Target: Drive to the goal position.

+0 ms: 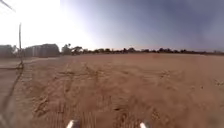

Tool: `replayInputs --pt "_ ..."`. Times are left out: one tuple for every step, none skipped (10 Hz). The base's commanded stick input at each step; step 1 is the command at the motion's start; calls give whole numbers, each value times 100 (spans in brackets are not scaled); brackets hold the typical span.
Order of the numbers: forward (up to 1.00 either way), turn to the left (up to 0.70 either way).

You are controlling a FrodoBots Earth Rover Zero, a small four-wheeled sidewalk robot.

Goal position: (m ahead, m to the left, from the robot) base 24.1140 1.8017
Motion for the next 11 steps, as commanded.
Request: replayInputs --pt "83 0" --pt "85 0" --pt "88 0" --pt "100 0" --pt "100 0" --pt "100 0" --pt "100 0" --pt "100 0" --pt "100 0" --pt "100 0" --pt "100 0"
